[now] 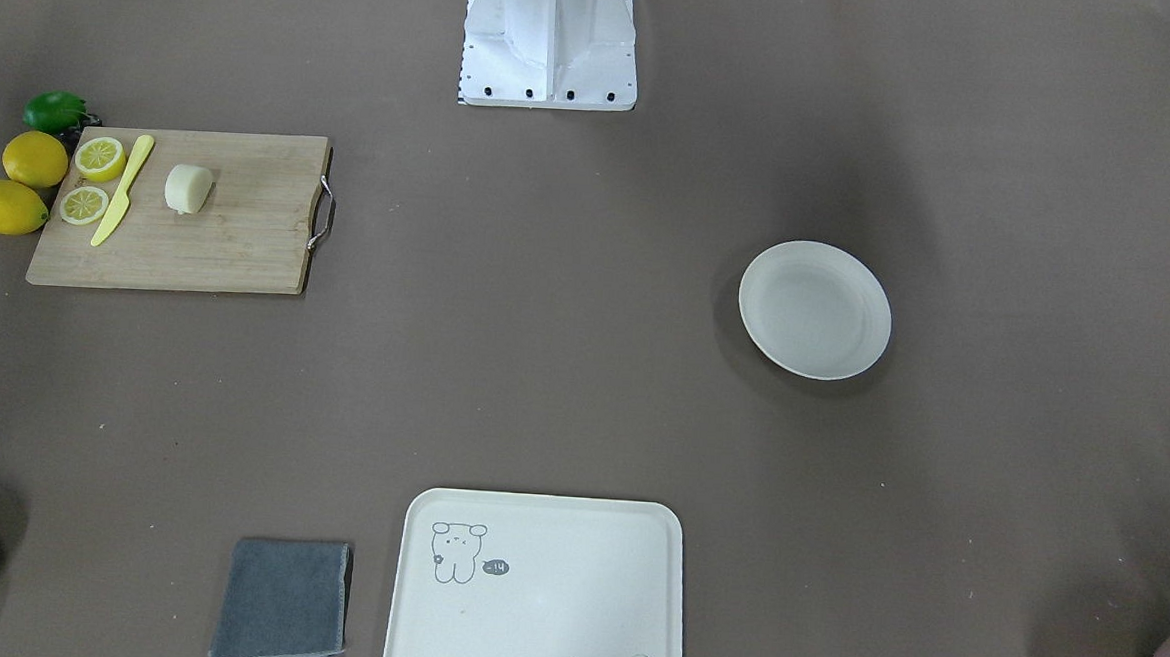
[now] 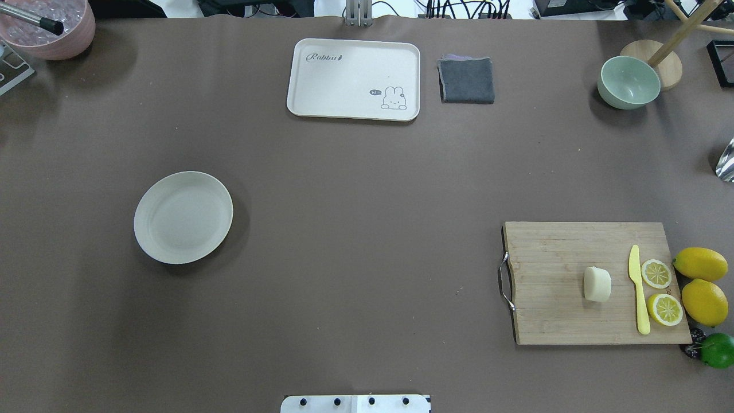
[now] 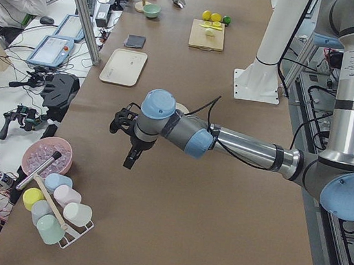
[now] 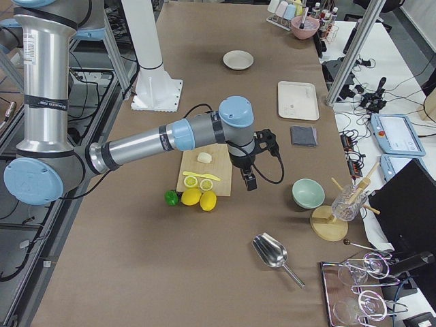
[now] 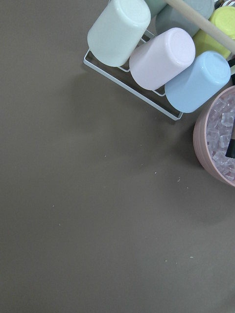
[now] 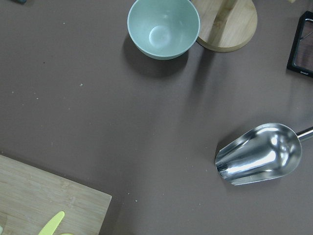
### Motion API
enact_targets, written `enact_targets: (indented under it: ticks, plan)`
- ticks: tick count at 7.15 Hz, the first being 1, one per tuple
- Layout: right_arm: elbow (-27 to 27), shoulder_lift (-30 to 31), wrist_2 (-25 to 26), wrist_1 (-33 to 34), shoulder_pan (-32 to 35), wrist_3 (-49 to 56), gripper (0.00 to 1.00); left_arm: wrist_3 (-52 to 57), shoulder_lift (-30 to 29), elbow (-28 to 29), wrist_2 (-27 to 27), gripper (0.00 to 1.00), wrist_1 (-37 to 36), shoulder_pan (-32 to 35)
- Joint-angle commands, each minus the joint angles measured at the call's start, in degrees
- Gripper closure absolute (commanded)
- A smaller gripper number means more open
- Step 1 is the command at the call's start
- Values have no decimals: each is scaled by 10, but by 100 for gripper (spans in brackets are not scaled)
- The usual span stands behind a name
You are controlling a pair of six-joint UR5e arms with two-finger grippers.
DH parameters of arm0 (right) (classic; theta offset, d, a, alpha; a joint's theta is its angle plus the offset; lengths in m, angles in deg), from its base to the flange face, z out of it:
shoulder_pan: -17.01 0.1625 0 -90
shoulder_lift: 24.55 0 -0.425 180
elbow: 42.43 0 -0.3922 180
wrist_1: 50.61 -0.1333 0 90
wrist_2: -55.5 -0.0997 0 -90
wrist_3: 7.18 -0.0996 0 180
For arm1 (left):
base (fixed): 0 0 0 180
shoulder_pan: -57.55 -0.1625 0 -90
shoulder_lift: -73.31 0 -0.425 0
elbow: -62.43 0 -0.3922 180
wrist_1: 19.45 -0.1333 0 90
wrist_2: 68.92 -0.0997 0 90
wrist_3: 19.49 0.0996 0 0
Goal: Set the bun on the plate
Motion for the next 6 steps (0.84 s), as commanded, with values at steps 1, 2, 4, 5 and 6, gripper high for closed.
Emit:
enact_targets:
  ticks: [1, 2, 4, 5, 6]
  plan:
    - [5, 22, -15, -17, 18, 5, 0, -1, -4, 27, 4, 2, 35, -1]
    - [0, 24, -24, -38, 18, 0, 0, -3, -6, 21, 3, 2, 37, -1]
    - [-2, 25, -21, -55, -4, -76, 0, -47, -18, 18, 5, 2, 37, -37]
    - [-1, 15, -17, -66, -49, -138, 0, -93, -43, 20, 3, 2, 35, -79]
    - [-1, -1, 13, -73, -92, -189, 0, -152, -59, 27, -1, 2, 35, -135]
